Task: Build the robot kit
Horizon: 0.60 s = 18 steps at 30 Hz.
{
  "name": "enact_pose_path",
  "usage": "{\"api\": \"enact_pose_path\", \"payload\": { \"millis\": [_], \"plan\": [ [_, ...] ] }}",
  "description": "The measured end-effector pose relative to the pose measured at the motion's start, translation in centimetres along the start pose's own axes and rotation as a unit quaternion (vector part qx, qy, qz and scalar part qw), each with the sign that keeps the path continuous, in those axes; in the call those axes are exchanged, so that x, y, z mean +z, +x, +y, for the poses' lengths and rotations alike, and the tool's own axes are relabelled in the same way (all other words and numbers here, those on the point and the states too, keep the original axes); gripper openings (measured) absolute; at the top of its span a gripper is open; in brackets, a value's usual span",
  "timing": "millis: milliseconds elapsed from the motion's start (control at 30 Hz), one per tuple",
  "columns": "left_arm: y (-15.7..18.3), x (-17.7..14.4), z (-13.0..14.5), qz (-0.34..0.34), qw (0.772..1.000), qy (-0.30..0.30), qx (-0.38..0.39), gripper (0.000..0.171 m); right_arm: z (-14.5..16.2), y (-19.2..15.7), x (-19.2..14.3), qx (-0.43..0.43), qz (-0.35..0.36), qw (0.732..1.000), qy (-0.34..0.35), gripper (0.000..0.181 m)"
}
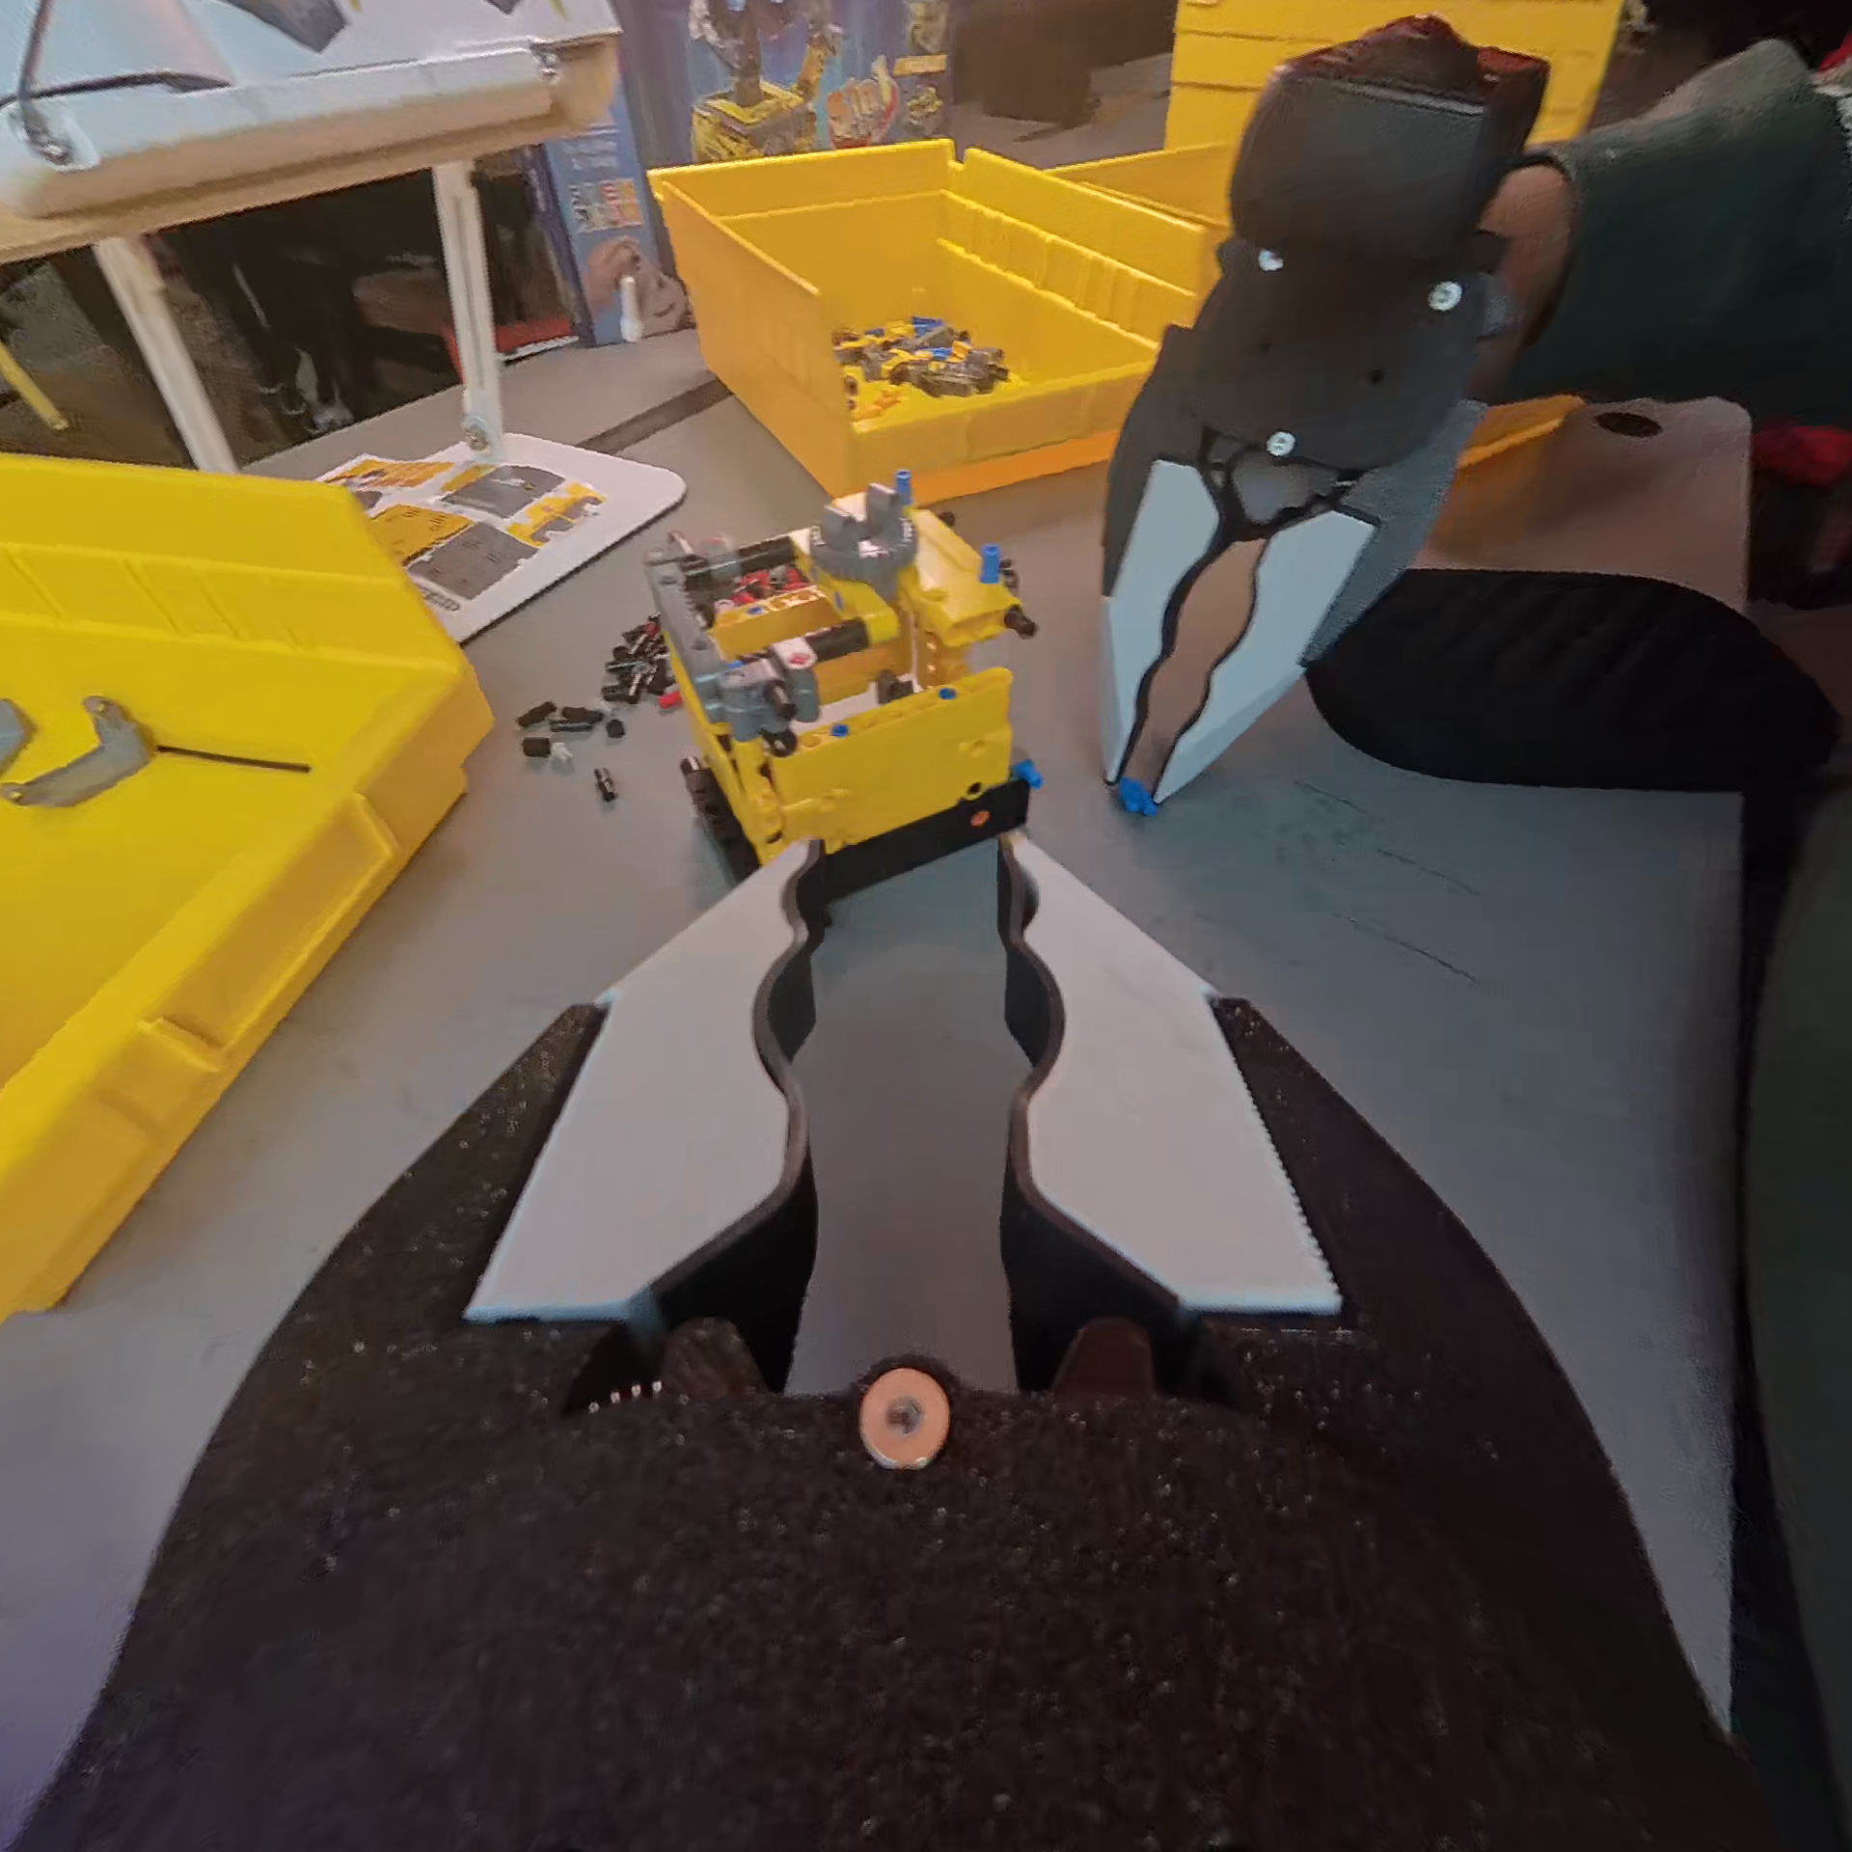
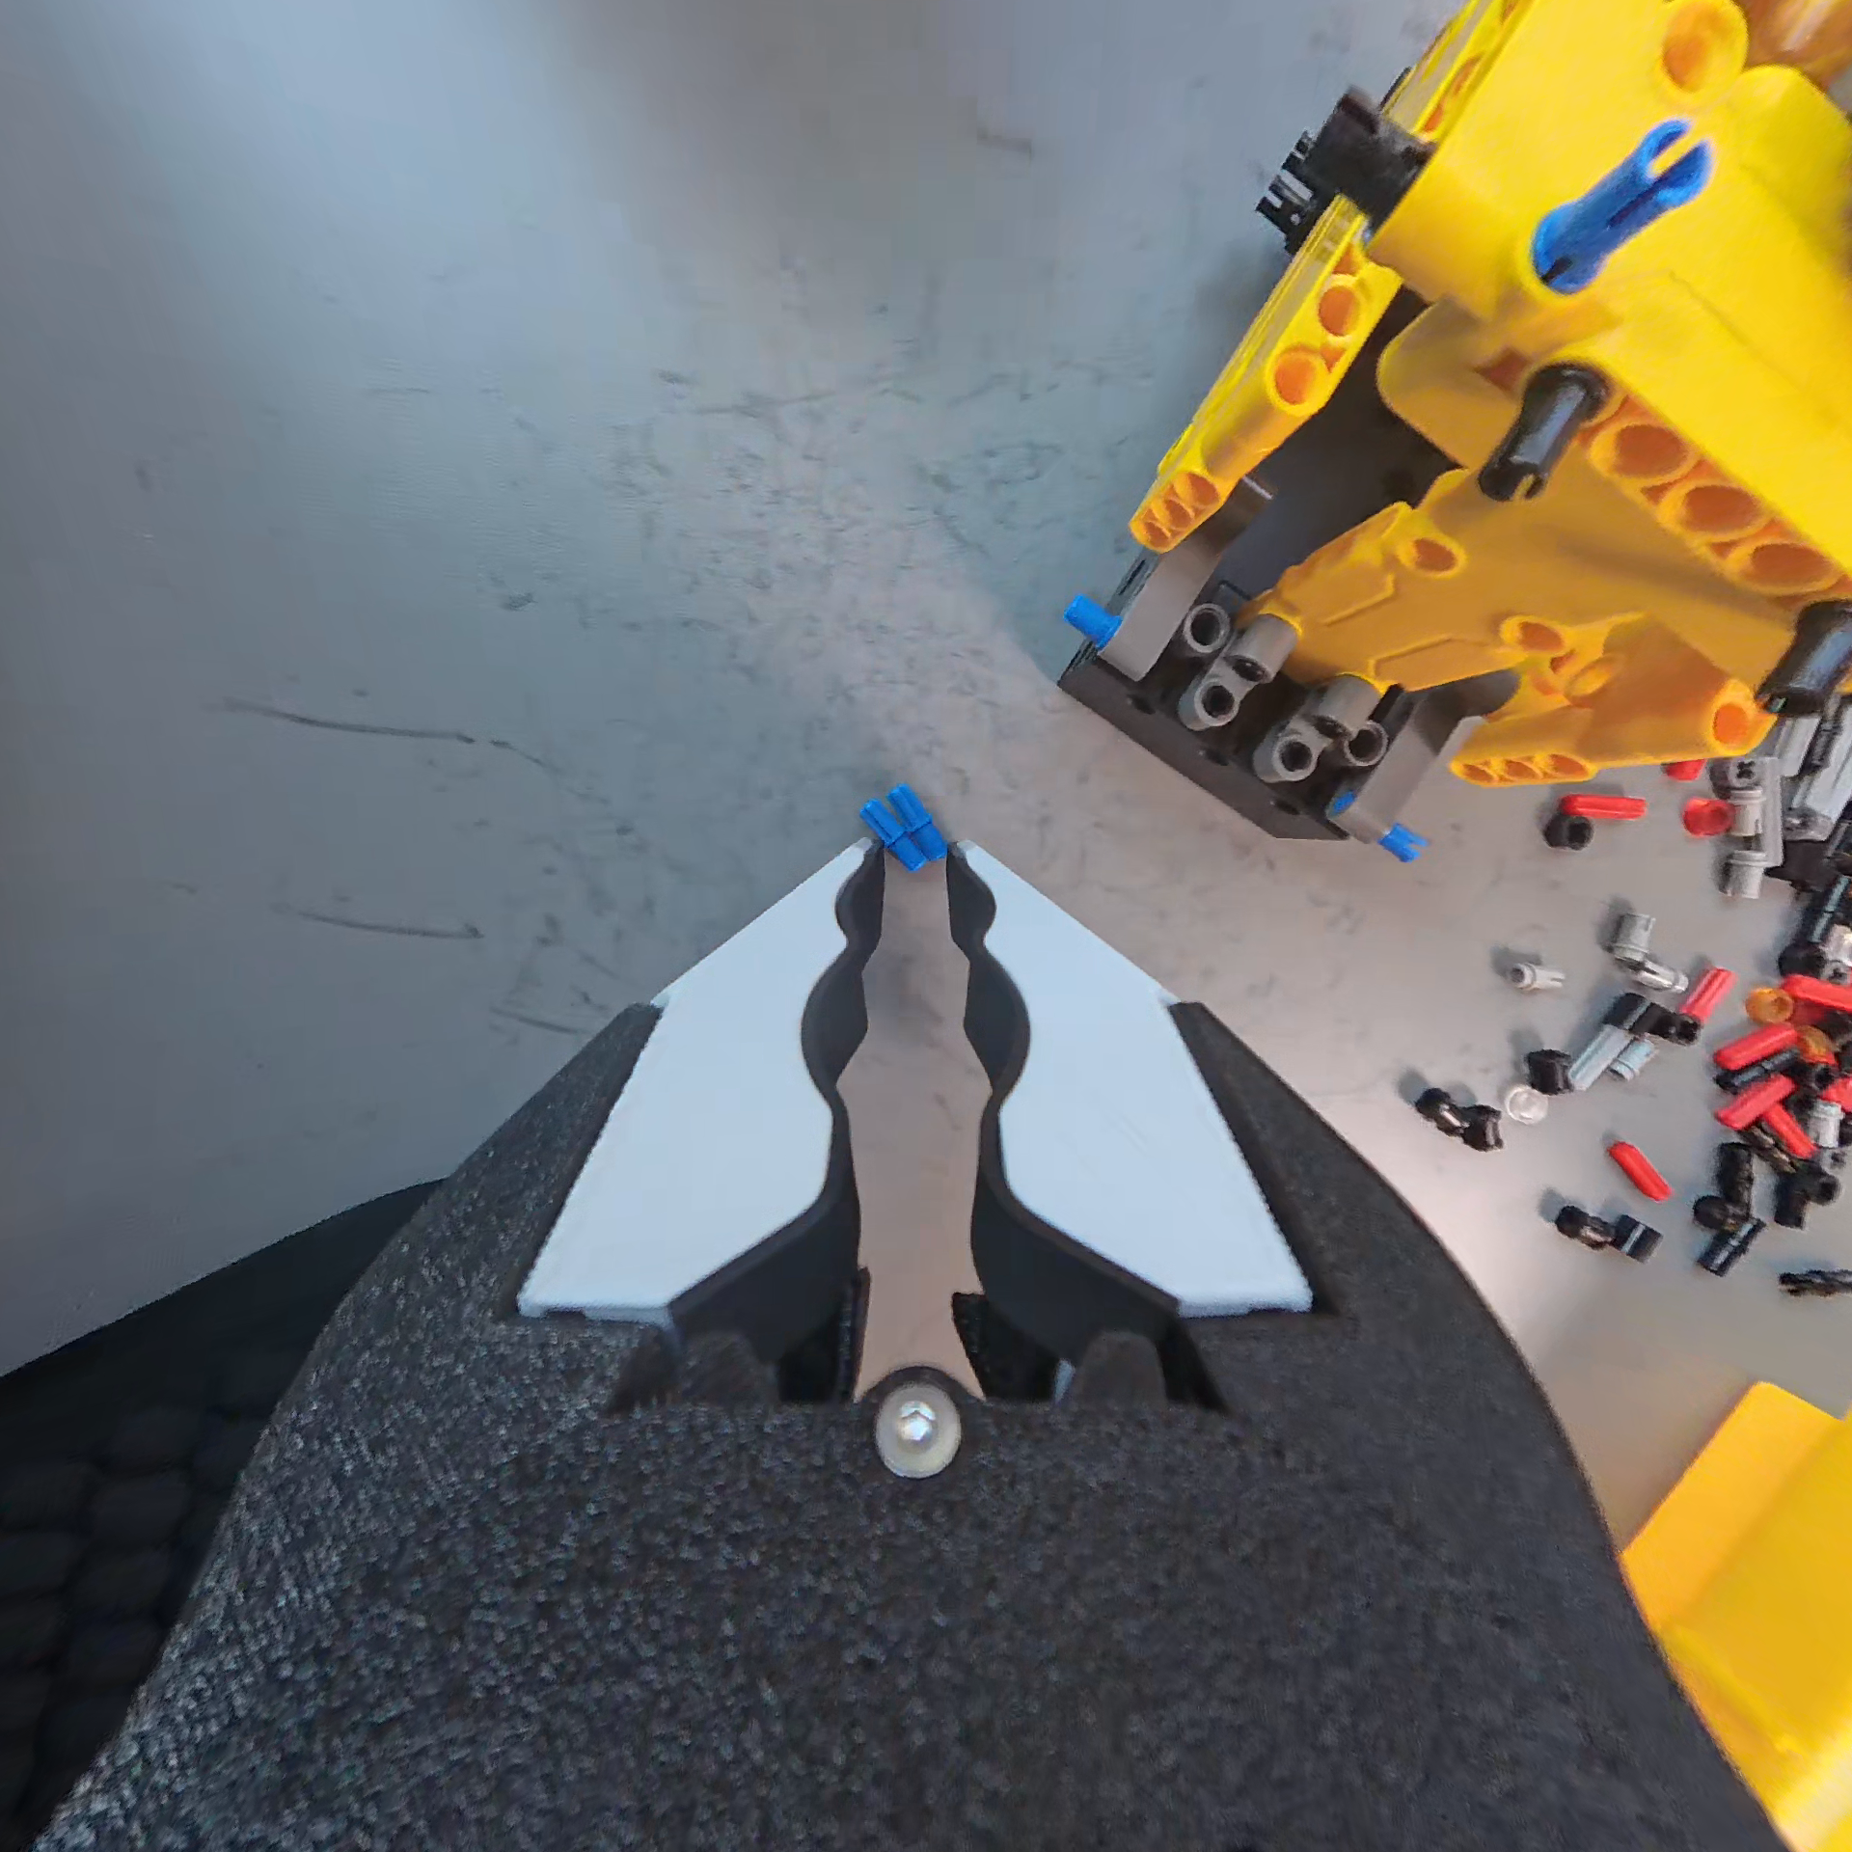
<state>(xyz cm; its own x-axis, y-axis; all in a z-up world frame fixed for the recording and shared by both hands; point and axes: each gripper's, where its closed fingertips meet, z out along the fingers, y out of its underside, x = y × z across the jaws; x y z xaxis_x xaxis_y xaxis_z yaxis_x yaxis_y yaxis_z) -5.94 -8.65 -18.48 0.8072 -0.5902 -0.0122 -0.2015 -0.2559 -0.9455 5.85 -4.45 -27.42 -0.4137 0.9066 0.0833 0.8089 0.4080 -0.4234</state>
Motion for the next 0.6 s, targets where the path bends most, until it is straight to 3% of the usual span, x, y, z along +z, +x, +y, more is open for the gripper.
{"api": "enact_pose_path", "payload": {
  "millis": [67, 133, 267, 467, 600],
  "plan": [
    [2.0, -0.3, 0.3, 0.033, 0.999, -0.026, 0.025, 0.032, 0.0, 0.0, 0.0, 0.002, 0.001, 1.000, 0.000, 0.012],
    [3.8, -0.2, 1.3, 0.078, 0.994, -0.073, 0.023, 0.044, 0.0, 0.0, 0.0, 0.002, 0.003, 1.000, -0.002, 0.012],
    [5.1, 0.0, 2.2, 0.113, 0.986, -0.118, 0.027, 0.049, 0.0, 0.0, 0.0, 0.011, 0.007, 1.000, -0.005, 0.012],
    [4.7, 0.4, 2.8, 0.109, 0.985, -0.132, 0.024, 0.053, 0.0, 0.2, -0.1, 0.030, 0.015, 0.999, 0.006, 0.018],
    [3.3, 0.7, 2.4, 0.078, 0.992, -0.102, 0.014, 0.053, -0.5, 0.3, -1.0, 0.048, 0.023, 0.997, 0.050, 0.022]
  ]
}}
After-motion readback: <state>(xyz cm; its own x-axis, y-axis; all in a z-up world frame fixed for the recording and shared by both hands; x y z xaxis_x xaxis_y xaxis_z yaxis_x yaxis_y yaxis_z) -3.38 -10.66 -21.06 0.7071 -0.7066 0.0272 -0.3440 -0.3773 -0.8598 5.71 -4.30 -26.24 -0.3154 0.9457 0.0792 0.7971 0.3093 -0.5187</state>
